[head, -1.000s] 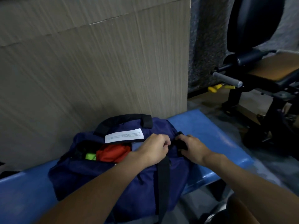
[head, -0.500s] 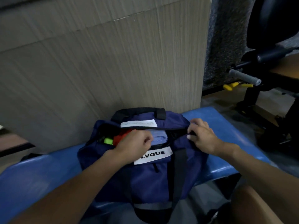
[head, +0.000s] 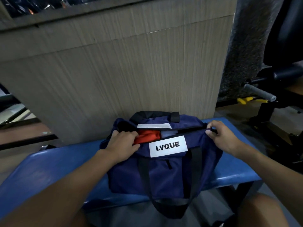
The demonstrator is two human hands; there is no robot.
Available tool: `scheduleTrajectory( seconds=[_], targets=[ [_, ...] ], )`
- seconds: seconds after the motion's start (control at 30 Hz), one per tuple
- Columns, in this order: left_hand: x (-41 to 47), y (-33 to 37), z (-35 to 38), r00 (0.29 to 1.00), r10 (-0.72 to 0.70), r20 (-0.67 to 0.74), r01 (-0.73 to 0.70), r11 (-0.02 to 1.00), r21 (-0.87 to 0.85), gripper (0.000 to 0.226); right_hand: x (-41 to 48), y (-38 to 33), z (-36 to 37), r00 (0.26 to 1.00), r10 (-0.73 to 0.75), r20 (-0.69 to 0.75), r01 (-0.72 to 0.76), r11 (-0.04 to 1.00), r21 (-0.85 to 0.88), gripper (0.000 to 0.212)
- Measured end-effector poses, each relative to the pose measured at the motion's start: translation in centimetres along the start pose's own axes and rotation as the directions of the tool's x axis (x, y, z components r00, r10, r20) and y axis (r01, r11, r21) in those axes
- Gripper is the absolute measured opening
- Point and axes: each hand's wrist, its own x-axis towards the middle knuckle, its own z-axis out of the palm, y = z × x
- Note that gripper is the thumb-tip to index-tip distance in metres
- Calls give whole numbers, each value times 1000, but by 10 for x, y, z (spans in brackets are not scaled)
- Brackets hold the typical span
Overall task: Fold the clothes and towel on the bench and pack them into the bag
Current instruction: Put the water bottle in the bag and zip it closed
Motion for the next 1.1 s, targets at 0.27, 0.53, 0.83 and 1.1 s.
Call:
scheduleTrajectory(
  seconds=[0.27, 0.53, 0.83, 1.1],
  targets=[
    [2, -22, -22, 980, -29, -199, 31, 1000, 4, 27, 10, -8, -4, 997, 14, -82, -10, 999, 42, 23],
    [18, -11, -24, 951, -105, -292, 78, 992, -102, 26, 15, -17, -2, 993, -4, -115, 14, 996, 89, 14],
    [70, 143, -34, 928, 269, -256, -338, 899, -280, 28, 2, -22, 4, 974, 209, -92, -140, 866, 480, 21],
    [96, 177, -11, 955, 259, -147, -296, 878, -376, 35, 0, -12, -2, 955, 293, -52, -185, 723, 666, 32]
  ],
)
